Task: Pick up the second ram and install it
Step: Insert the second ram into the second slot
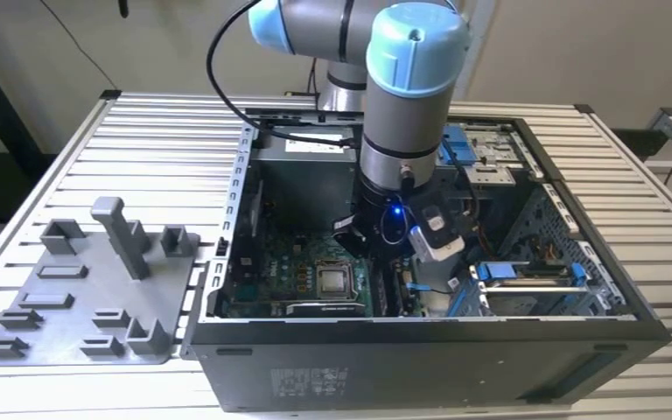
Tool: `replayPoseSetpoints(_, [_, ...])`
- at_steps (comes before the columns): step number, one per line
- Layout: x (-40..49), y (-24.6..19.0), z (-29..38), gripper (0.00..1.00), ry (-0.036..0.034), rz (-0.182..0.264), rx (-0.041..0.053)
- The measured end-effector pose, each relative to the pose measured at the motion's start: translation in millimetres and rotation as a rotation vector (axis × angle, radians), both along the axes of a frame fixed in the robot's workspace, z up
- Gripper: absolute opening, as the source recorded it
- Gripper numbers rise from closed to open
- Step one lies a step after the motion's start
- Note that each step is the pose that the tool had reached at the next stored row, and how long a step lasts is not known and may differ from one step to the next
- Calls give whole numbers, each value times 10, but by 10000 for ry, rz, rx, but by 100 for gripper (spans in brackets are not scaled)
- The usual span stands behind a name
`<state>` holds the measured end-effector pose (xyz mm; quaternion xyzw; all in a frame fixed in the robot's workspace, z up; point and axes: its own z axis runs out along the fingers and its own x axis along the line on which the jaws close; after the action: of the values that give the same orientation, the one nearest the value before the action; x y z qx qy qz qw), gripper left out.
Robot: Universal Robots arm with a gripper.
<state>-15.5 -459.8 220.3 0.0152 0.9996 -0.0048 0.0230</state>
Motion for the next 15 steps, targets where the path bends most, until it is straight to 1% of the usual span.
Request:
replayPoseSetpoints(5, [0, 0, 230, 22, -1, -1, 1])
replayPoseSetpoints(6, [0, 0, 272, 22, -1, -1, 1])
replayPoseSetpoints(7, [0, 0, 299, 22, 0, 0, 0])
replayPoseSetpoints(9, [0, 0, 298, 22, 0, 0, 2])
replayPoseSetpoints(10, [0, 0, 298, 20, 1, 0, 3])
replayPoseSetpoints(11, [0, 0, 298, 13, 1, 0, 3])
replayPoseSetpoints(12, [0, 0, 298, 13, 2, 0, 3])
replayPoseSetpoints(13, [0, 0, 298, 11, 2, -1, 3])
replayPoseSetpoints(15, [0, 0, 298, 11, 3, -1, 2])
